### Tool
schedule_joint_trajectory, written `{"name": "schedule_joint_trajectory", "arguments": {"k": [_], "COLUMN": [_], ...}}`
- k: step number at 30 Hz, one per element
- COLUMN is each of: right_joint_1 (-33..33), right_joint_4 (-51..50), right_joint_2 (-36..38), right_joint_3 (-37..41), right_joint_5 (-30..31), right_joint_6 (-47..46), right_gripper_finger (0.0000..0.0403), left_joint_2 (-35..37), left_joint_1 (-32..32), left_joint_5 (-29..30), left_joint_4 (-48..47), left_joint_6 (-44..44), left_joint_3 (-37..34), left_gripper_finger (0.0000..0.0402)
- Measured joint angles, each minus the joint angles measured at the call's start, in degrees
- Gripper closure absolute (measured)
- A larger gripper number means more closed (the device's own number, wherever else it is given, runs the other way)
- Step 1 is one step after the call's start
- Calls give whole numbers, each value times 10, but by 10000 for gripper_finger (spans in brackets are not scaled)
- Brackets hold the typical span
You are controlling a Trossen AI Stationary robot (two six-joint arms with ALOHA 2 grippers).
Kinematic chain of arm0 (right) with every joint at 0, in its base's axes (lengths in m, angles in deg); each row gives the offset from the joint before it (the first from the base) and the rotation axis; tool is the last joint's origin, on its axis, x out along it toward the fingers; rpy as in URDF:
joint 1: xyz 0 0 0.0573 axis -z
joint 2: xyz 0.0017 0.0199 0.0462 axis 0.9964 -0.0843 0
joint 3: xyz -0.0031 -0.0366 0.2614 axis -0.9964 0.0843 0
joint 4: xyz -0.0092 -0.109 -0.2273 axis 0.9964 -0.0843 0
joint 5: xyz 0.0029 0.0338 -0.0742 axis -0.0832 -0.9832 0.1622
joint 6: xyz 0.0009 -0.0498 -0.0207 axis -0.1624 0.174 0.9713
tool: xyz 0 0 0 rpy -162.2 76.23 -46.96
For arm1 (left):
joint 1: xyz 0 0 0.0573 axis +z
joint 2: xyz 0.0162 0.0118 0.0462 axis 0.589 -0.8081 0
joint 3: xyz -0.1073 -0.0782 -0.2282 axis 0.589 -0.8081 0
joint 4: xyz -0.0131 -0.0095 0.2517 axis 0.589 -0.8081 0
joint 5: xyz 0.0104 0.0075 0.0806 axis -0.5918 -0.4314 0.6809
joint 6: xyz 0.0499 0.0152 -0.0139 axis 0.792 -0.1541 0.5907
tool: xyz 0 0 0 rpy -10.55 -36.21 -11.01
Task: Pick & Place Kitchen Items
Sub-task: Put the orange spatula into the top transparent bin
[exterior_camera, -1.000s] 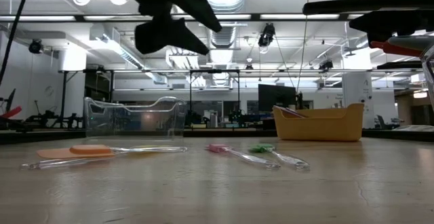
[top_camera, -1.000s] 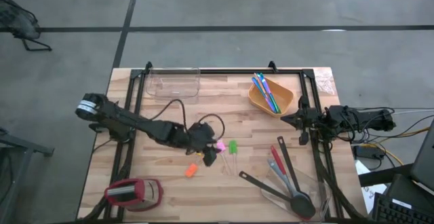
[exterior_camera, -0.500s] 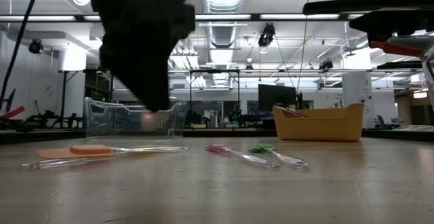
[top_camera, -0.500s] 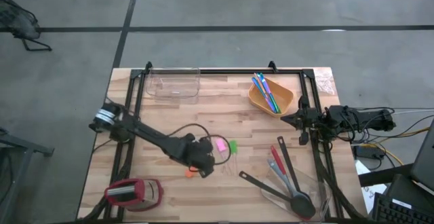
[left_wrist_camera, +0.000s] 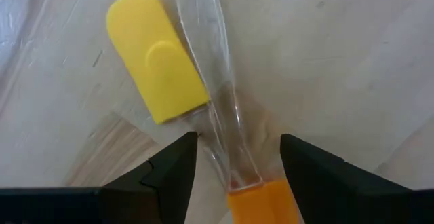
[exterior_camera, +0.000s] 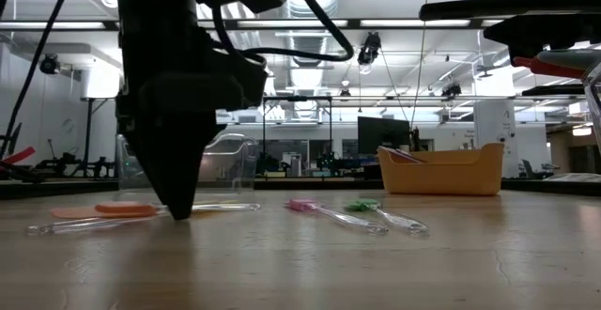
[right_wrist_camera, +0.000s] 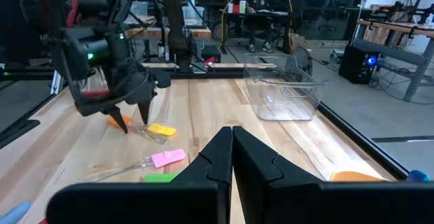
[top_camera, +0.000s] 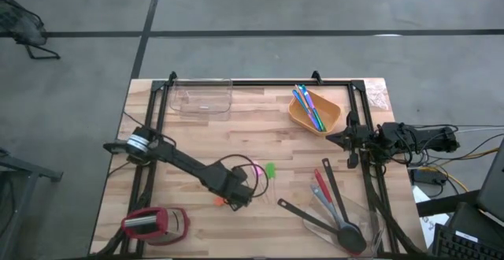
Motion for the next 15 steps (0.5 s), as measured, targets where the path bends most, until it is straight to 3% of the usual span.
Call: {"name": "schedule_joint_trajectory", "arguments": {"k": [7, 15], "right_joint_1": [0, 0], "right_joint_4": [0, 0], "right_joint_2": [0, 0], "right_joint_3": [0, 0], "right_joint_5": [0, 0], "right_joint_6": [0, 0], "right_gripper_finger": [394, 394], "left_joint_2": [-1, 0], "left_joint_1": [0, 1], "left_joint_5": [-3, -2], "left_joint_4": [-6, -14], "left_joint_6": [-3, 6], "left_joint_3": [0, -12], "left_gripper_finger": [208, 326]}}
